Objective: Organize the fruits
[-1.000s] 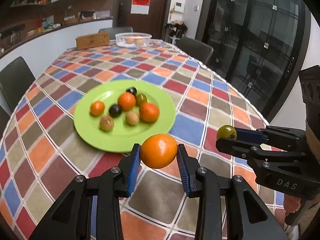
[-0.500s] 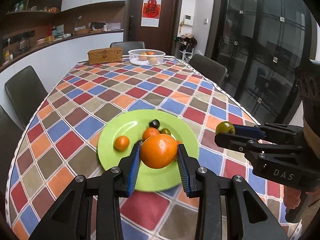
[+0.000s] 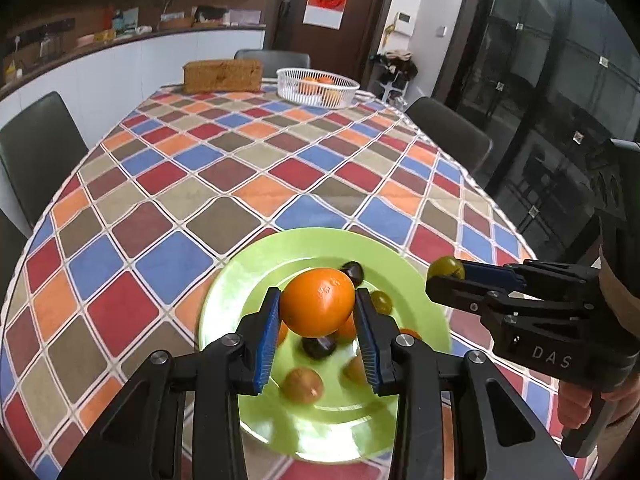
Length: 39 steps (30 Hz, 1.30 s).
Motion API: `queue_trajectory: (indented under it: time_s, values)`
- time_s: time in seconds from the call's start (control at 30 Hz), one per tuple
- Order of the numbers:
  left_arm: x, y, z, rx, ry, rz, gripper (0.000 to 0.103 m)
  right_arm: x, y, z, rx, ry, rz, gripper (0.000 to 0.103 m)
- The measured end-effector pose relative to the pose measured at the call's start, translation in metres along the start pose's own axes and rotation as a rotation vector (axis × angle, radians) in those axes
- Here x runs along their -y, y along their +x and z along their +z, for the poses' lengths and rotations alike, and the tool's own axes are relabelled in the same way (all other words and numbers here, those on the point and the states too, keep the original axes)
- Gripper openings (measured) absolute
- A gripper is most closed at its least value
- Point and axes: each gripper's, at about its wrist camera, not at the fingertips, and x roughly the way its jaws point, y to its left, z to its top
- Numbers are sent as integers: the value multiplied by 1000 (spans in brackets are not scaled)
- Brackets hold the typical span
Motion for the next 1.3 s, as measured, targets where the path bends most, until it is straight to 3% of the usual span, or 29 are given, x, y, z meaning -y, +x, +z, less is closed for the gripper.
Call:
queue_trajectory:
  time_s: [0.4, 0.5, 0.8, 1.3]
  values:
    - [-12, 52, 4, -114, -13, 24, 36, 14, 43, 8, -77, 19, -2, 30]
    - [-9, 52, 3, -113, 4, 34, 42, 16, 43, 7, -73, 24, -1, 30]
    - [6, 20, 6, -59, -9, 6, 45, 13, 19, 6, -51, 4, 2, 31]
    - [52, -44, 1, 23, 44, 74, 49, 8, -47, -5, -1, -70, 10, 35]
